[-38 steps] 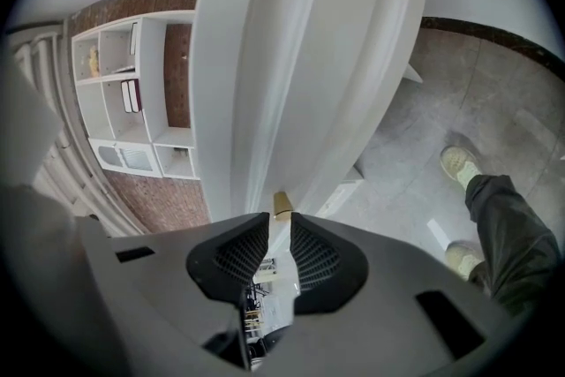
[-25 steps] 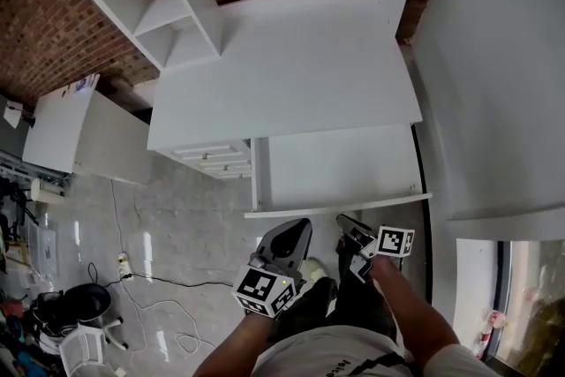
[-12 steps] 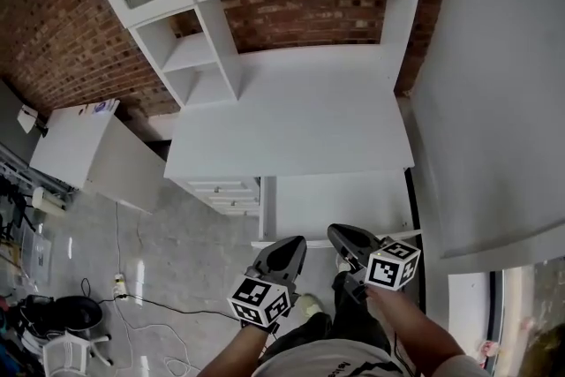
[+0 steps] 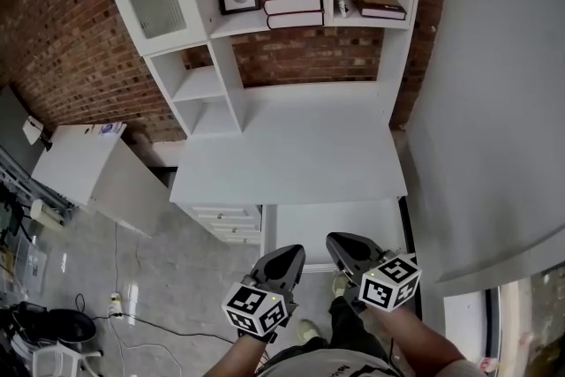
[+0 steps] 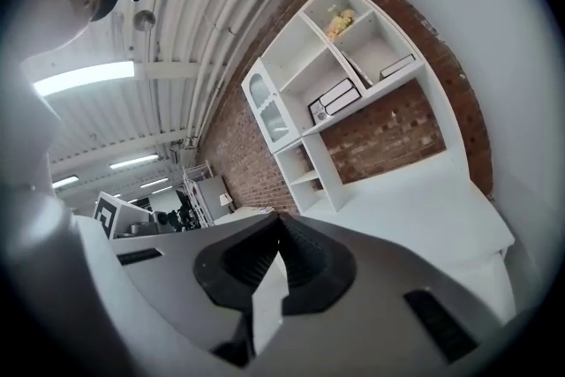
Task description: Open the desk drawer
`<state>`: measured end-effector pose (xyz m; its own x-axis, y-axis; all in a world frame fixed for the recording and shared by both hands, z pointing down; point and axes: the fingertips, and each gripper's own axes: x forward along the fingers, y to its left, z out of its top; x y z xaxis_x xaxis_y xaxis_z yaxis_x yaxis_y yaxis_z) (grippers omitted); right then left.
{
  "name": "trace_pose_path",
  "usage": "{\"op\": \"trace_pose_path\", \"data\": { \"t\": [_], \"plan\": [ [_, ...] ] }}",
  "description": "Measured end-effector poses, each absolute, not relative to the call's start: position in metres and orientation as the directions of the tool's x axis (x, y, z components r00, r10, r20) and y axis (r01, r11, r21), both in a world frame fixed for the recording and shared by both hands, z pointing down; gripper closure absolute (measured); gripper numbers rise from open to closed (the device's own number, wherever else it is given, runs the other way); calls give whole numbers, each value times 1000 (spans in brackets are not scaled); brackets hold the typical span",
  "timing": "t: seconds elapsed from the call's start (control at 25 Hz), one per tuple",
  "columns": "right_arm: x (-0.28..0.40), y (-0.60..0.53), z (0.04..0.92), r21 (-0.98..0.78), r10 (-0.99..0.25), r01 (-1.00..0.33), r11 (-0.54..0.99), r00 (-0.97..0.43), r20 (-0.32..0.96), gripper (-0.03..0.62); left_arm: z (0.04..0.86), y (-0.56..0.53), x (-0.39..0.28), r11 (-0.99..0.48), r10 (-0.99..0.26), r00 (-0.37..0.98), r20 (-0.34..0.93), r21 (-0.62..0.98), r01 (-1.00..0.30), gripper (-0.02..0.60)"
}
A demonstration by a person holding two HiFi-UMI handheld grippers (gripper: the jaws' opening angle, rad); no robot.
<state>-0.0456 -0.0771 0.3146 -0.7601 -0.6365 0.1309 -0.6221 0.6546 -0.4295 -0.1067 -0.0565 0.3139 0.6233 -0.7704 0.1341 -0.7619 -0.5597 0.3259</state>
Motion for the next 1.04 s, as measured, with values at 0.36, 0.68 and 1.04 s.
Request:
{"op": "trace_pose_path", "data": {
  "t": [0.36, 0.68, 1.04],
  "plan": [
    [-54, -80, 287, -331, -658, -649, 685, -746, 102, 576, 284, -62, -108, -584, -773, 626, 99, 274, -764, 571],
    [-59, -83, 272, -288, -664, -657, 697, -743, 89, 577, 270, -65, -110, -590, -776, 625, 87, 250, -767, 571],
    [-59, -94, 271, -268, -658, -653, 708, -748, 86, 577, 267, -75, -108, -587, -782, 618, 77, 240, -773, 570]
  ]
}}
